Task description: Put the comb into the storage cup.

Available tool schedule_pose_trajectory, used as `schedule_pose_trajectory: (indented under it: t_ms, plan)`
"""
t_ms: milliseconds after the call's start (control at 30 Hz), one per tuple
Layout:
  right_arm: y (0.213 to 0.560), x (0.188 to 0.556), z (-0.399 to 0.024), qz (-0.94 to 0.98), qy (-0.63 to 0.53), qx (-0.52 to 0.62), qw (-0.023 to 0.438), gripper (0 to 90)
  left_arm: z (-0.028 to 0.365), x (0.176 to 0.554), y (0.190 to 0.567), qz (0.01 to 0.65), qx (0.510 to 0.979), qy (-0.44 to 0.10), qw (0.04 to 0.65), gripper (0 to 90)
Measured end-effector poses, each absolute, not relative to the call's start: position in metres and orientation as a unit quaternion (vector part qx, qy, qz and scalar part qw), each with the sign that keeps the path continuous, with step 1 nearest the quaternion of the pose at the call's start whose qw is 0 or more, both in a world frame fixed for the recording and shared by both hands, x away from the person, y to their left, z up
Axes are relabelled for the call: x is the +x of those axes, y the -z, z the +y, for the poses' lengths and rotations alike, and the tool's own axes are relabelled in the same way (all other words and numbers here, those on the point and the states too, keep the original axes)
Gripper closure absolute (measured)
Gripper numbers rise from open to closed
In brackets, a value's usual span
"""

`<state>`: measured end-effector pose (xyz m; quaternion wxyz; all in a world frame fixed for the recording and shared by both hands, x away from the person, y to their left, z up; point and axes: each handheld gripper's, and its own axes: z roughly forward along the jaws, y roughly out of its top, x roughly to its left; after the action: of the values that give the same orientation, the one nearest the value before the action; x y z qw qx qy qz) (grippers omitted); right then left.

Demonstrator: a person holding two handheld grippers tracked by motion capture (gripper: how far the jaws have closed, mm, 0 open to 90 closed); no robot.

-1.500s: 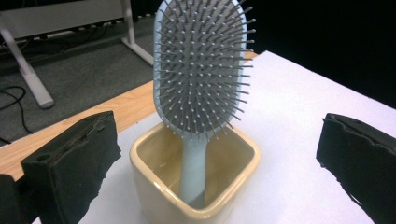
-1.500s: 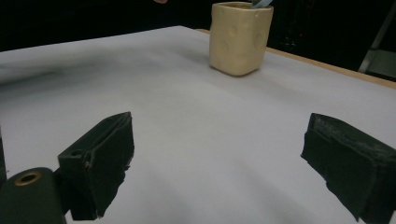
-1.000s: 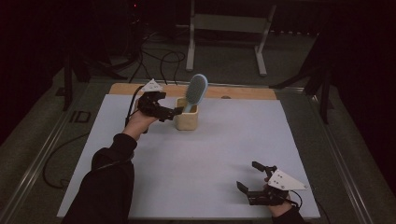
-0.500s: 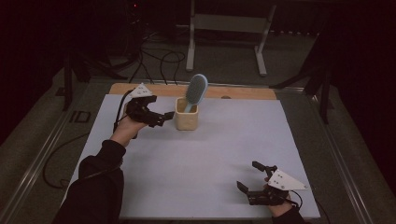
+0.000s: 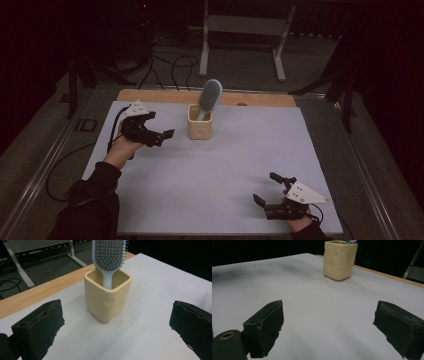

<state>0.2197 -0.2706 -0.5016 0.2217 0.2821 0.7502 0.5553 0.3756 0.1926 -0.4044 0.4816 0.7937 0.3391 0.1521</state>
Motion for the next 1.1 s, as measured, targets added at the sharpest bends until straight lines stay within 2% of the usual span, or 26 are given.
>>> schedule_pose_trajectory:
  t_ms: [1100]
  plan:
    - [0.502, 0.222, -0.268, 0.753, -0.552, 0.282, 0.221, 8.9, 0.244, 0.291, 0.453, 0.346, 0.798, -0.149, 0.471, 0.0]
